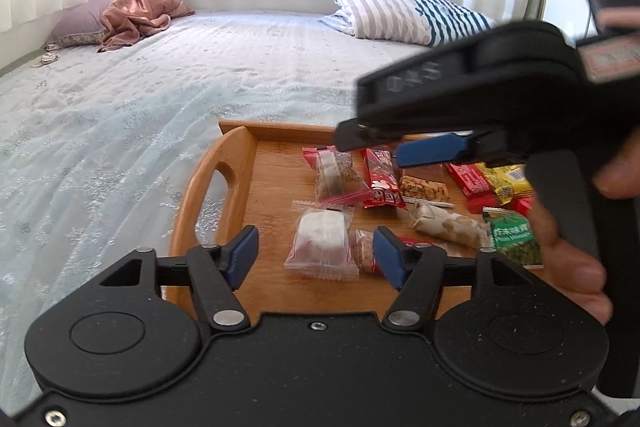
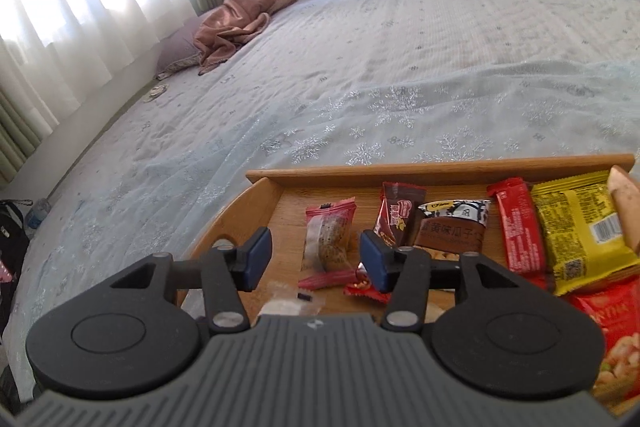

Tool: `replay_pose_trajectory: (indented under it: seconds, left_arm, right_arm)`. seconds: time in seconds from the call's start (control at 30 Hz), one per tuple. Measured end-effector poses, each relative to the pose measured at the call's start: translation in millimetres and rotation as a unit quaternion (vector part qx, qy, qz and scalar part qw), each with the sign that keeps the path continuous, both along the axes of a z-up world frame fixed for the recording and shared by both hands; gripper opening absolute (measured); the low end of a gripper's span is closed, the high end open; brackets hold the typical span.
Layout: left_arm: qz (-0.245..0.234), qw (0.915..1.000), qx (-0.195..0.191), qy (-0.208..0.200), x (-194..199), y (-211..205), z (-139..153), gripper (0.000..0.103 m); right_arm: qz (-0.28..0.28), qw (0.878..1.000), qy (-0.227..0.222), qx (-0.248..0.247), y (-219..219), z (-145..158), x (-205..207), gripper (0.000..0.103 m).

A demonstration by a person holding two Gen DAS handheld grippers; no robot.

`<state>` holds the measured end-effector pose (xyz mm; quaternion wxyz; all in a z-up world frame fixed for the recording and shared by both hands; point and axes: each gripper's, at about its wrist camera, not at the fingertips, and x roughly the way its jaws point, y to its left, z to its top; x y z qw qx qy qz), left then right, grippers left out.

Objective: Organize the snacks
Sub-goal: 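Open the left tool releasing the white cake while the right tool releases the red-wrapped cake, then grasp the red biscuit packet with the left tool while the right tool grasps the gold wafer packet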

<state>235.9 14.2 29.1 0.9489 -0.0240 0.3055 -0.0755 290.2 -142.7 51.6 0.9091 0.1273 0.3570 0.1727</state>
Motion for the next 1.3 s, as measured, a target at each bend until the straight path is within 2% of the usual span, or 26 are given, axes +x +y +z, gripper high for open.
replay_pose_trajectory:
  seconds: [0.13,0.2,0.47,0.67,0.87,1.03,1.3]
  left_arm:
    - [-0.001,1.0000,0.006,-0.004,-16,4,7,0.070]
    - [-0.005,0.9999,0.012,-0.005,-24,5,10,0.077]
    - [-0.018,0.9993,0.032,-0.012,-58,11,21,0.083]
    - [-0.032,0.9983,0.045,-0.015,-82,10,29,0.086]
    - [-0.043,0.9984,0.036,0.011,-93,10,33,0.087]
    - [-0.052,0.9964,0.042,0.051,-92,7,29,0.088]
    - [-0.057,0.9928,0.050,0.093,-84,-4,18,0.088]
  right_arm:
    - [0.016,1.000,-0.015,-0.011,-8,3,-29,0.070]
    - [0.019,0.999,-0.020,-0.017,-12,3,-43,0.070]
    - [0.028,0.998,-0.051,-0.013,-35,8,-104,0.072]
    - [0.030,0.995,-0.088,-0.017,-48,10,-148,0.077]
    - [0.048,0.992,-0.104,-0.049,-46,3,-181,0.080]
    - [0.067,0.990,-0.099,-0.075,-34,-13,-202,0.083]
    - [0.085,0.987,-0.088,-0.103,-10,-39,-218,0.085]
